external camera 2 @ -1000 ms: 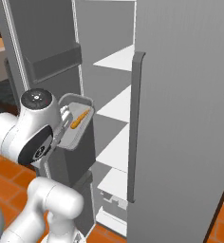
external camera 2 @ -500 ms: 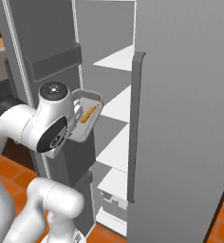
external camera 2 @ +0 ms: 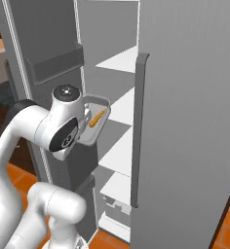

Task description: Take the meat container that has the shrimp and place it on the second highest rack of the freezer. Then take the vegetable container that has the eggplant and lemon and place it on the highest rack of the freezer.

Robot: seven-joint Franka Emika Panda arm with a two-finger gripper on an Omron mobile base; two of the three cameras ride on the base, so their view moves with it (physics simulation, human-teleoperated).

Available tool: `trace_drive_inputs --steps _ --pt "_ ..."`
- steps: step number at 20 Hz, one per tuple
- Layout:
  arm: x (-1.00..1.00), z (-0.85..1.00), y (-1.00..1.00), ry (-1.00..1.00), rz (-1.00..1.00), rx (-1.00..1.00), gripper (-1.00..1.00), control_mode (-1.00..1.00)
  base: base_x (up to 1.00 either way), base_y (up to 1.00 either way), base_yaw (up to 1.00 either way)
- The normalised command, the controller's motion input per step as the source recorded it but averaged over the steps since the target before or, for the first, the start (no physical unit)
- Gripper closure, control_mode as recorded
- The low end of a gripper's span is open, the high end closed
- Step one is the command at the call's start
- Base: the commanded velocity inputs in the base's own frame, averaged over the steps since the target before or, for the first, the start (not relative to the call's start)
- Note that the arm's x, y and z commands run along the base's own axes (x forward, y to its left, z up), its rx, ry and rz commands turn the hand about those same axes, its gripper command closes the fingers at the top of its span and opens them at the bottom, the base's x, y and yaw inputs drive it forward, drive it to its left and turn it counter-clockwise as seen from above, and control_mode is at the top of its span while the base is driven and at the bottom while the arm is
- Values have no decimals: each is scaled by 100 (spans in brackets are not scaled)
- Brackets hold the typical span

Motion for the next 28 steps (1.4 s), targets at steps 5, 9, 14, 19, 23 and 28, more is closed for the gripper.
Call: trace_drive_inputs --steps 5,9,14,19,23,28 --pt "45 -33 -1 0 0 0 100 -100 0 0 0" --pt "35 -19 -6 0 0 0 100 -100 0 0 0" --pt "35 -3 -23 0 0 0 100 -100 0 0 0" --pt "57 0 -7 0 0 0 100 -100 0 0 0" --pt "57 0 -2 0 -1 0 100 -100 0 0 0" --pt "55 0 -13 0 -1 0 100 -100 0 0 0"
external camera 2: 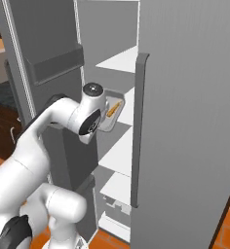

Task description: Take the meat container that has the shrimp and place it on the second highest rack of the freezer. Then take the vegetable container that has the eggplant and lemon and place it on the highest rack of the freezer.

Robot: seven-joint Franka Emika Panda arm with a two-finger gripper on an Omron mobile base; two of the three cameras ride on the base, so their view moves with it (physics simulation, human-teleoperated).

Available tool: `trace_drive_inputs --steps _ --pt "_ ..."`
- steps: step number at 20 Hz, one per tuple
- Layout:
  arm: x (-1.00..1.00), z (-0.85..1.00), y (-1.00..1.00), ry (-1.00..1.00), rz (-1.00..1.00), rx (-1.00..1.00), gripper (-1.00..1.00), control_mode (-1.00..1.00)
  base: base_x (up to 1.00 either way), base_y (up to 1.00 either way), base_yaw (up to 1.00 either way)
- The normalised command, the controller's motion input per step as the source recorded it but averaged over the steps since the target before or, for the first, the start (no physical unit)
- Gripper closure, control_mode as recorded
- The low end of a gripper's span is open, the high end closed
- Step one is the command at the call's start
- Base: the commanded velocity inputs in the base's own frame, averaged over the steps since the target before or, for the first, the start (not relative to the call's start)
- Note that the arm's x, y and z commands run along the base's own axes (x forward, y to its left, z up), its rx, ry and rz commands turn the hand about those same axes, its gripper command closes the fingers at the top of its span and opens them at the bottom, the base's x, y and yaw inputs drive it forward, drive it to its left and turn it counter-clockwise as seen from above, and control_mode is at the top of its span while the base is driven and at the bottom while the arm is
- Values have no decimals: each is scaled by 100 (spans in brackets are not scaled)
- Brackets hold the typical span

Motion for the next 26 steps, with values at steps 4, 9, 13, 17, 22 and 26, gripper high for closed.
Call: trace_drive_inputs --steps 4,9,13,17,22,26 --pt "36 0 -12 -1 -2 -1 100 -100 0 0 0" --pt "31 -4 -3 -3 -4 -1 100 -100 0 0 0" --pt "17 -18 0 -8 -4 -5 100 -100 0 0 0" --pt "13 -2 0 0 -5 -14 100 -100 0 0 0" --pt "25 0 -14 4 -1 -6 100 -100 0 0 0" --pt "21 0 -12 3 0 0 100 -100 0 0 0"
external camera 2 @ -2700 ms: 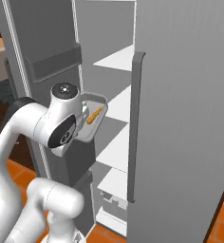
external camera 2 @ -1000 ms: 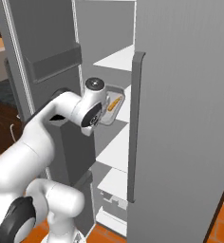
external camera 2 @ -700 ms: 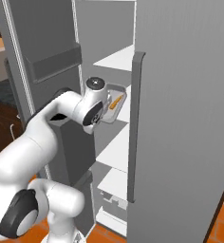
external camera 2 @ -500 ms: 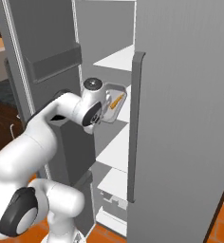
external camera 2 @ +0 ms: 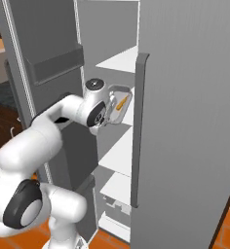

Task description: Take the meat container that has the shrimp and place it on the second highest rack of the freezer. Then take the vegetable container that has the eggplant and lemon and place it on the highest rack of the freezer.

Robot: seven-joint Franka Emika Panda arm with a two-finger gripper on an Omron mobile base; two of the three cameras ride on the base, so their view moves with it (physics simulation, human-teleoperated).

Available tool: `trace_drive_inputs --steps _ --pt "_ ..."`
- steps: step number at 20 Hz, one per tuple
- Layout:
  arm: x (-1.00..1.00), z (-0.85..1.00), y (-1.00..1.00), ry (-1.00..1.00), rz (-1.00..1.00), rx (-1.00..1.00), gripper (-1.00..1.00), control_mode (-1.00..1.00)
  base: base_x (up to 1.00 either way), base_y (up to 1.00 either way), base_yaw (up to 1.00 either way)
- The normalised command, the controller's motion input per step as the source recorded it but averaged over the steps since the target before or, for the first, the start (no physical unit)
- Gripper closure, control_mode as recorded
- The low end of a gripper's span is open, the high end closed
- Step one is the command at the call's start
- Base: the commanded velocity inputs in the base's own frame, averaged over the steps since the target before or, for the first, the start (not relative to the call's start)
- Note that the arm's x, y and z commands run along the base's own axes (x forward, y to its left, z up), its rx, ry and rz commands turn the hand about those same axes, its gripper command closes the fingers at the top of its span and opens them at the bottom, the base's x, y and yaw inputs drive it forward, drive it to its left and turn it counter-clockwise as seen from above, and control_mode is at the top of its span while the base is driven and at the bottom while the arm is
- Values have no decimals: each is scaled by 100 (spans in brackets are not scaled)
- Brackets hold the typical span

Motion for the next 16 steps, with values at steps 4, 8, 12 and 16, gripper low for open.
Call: trace_drive_inputs --steps 4,8,12,16 --pt "26 0 -10 1 0 0 100 -100 0 0 0" --pt "11 -13 -24 0 0 0 100 -100 0 0 0" --pt "27 -23 0 0 0 -2 100 -100 0 0 0" --pt "21 -25 -9 0 0 0 100 -100 0 0 0"
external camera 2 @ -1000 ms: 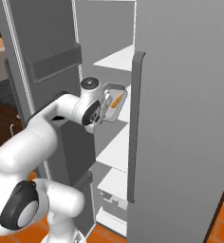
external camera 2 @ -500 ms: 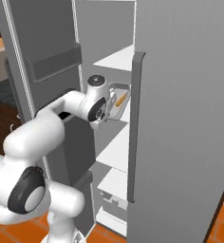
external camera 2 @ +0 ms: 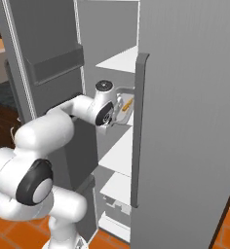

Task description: Take the meat container that has the shrimp and place it on the second highest rack of the freezer. Then take the vegetable container that has the eggplant and lemon and place it on the highest rack of the freezer.

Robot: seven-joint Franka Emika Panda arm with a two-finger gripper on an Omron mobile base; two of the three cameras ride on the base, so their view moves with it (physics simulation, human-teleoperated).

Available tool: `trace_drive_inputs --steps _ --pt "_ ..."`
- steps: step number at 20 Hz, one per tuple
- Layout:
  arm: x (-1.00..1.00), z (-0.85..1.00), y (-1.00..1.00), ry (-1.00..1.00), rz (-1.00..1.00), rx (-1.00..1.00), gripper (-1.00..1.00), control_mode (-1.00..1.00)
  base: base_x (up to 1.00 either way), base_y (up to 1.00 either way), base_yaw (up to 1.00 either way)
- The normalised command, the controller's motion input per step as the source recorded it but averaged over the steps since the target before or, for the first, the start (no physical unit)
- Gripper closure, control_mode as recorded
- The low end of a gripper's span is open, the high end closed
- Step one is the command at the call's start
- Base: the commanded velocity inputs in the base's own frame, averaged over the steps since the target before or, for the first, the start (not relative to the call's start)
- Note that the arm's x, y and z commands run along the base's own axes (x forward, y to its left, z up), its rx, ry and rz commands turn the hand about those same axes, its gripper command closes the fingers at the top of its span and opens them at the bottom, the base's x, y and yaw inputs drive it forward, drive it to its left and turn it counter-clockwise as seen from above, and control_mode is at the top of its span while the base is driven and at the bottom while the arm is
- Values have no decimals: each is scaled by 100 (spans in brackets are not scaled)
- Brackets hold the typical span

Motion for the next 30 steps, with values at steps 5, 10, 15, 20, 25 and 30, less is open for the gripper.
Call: trace_drive_inputs --steps 5,10,15,20,25,30 --pt "14 -26 -4 0 0 0 100 -100 0 0 0" --pt "21 -3 -26 0 0 0 100 -100 0 0 0" --pt "41 -8 -7 1 0 0 100 -100 0 0 0" --pt "35 -29 -13 0 0 0 100 -100 0 0 0" --pt "24 -31 -9 0 0 0 100 -100 0 0 0" --pt "35 -12 -3 0 0 0 100 -100 0 0 0"
